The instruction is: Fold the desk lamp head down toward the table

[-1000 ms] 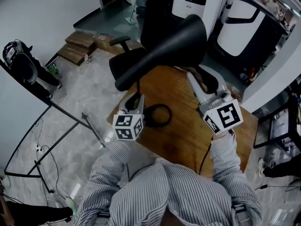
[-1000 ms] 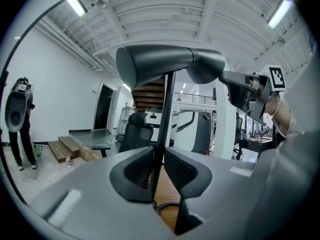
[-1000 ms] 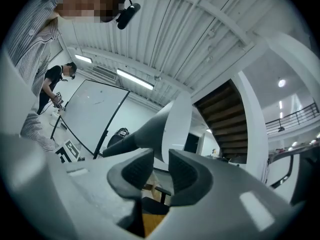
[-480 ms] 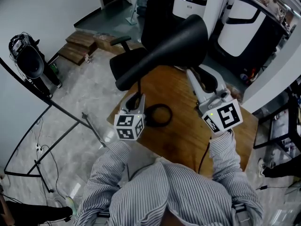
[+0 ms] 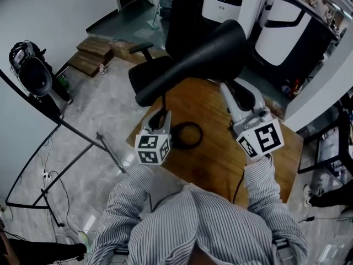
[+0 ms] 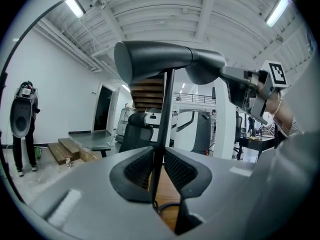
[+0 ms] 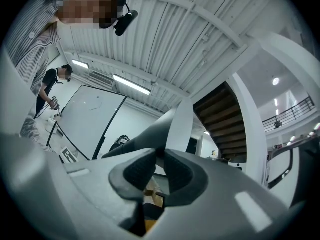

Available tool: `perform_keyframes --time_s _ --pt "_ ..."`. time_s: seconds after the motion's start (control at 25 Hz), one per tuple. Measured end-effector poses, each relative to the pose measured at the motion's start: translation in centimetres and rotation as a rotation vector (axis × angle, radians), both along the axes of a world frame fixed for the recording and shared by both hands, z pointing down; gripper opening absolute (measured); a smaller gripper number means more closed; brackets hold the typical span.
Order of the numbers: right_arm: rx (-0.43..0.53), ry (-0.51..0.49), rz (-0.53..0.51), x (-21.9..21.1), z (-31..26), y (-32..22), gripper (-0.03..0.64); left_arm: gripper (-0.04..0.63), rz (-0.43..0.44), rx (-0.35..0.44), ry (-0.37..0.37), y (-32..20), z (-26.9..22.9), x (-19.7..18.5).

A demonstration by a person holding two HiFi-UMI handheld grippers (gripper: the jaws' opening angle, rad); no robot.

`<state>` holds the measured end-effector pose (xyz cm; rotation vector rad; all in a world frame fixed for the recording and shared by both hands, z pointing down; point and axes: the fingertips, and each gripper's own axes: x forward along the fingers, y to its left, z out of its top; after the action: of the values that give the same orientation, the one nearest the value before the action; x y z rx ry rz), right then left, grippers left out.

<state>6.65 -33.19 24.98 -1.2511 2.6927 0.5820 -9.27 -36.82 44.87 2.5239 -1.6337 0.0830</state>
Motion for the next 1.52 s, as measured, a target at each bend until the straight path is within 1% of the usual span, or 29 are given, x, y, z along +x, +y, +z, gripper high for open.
perform_keyframes --time_s 0.24,0.64,1.0,1.24,1.52 --pt "-0.037 -0.043 0.012 0.5 0.9 0.0 0.049 0.054 0.005 -0.003 0.003 -0.1 0.0 0.2" --pt "-0.05 -0.074 0.041 0.8 2.1 1.3 0.043 0.055 0.007 -0.011 0.015 -0.2 -0.1 0.4" --pt "-0.117 -0.143 0.045 1.1 4.3 1.4 0.038 0.055 0.009 -0.014 0.022 -0.4 -0.1 0.5" --pt "-0.193 -0.187 0.034 1.2 6.8 1.3 0.032 0.057 0.004 -0.016 0.029 -0.4 0.0 0.6" --pt "-0.243 -0.227 0.028 0.7 8.6 1.1 0.026 0.057 -0.005 -0.016 0.035 -0.4 -0.1 0.5"
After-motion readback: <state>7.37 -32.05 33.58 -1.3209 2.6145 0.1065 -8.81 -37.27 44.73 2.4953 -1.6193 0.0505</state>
